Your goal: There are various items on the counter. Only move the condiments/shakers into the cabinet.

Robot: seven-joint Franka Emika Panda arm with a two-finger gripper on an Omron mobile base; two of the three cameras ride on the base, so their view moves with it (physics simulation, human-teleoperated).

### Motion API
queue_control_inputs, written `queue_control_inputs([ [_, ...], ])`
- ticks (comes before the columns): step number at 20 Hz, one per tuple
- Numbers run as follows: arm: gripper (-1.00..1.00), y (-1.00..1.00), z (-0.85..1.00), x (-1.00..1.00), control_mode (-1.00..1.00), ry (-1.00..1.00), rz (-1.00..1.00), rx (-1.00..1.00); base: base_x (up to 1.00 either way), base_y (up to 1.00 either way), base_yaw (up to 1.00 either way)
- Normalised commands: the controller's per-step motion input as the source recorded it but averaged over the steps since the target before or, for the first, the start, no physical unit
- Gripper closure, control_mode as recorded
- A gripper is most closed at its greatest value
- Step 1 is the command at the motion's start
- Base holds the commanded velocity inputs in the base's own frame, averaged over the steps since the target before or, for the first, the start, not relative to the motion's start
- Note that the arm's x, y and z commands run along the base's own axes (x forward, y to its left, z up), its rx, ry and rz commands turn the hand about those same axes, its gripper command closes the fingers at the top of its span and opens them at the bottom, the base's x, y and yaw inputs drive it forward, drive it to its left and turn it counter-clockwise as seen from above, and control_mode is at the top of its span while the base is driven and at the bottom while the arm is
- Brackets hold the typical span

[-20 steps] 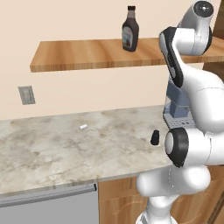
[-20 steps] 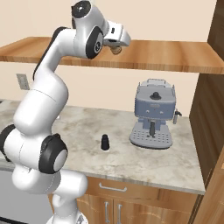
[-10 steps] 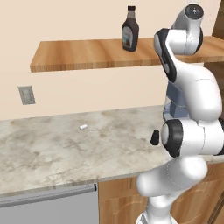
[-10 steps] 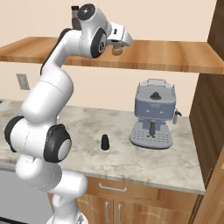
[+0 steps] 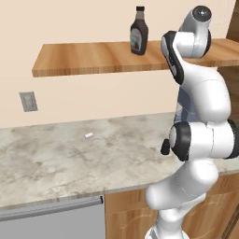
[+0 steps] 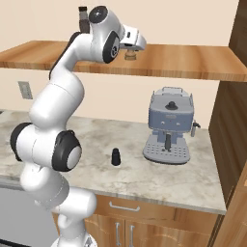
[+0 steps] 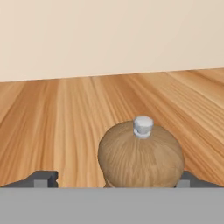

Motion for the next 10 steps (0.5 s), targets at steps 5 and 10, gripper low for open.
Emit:
queue_control_inputs([
  [5,-1.00,0.00,-0.01,-0.51,-1.00,-0.03,0.00,0.00,0.00,0.00,0.00],
  [10,-1.00,-0.05,-0.18,-0.93,-1.00,-0.06,0.00,0.00,0.00,0.00,0.00],
])
